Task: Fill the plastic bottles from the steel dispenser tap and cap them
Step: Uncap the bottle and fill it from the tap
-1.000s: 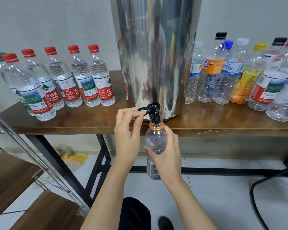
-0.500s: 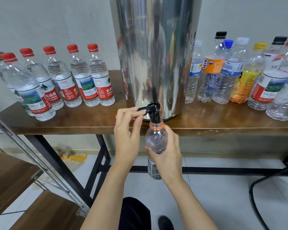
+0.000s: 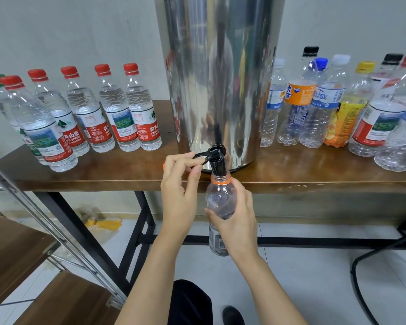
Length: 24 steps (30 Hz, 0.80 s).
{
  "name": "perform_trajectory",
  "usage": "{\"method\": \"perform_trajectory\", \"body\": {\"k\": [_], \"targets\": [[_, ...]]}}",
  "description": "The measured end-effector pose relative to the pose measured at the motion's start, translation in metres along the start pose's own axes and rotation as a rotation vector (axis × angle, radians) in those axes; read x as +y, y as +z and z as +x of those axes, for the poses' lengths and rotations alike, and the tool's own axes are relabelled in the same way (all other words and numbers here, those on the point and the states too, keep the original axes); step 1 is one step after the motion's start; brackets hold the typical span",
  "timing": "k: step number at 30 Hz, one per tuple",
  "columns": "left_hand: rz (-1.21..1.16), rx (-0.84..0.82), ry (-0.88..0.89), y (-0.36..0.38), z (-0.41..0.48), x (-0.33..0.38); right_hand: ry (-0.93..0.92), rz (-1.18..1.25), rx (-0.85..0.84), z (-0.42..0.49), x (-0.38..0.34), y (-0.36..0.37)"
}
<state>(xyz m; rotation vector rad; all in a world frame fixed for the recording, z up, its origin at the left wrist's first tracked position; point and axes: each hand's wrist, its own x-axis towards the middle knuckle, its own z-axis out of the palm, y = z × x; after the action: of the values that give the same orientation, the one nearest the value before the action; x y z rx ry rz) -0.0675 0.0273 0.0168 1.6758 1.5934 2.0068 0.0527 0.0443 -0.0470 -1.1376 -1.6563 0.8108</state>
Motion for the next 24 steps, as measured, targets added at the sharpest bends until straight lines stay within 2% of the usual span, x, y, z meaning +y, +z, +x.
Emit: {"method": "perform_trajectory", "body": {"k": [24], "targets": [[-0.022,-0.009,-0.009,-0.0002,-0.0009,0.0000,0.008,-0.006,0.006,-0.0004,0.0025,0.0017]]}}
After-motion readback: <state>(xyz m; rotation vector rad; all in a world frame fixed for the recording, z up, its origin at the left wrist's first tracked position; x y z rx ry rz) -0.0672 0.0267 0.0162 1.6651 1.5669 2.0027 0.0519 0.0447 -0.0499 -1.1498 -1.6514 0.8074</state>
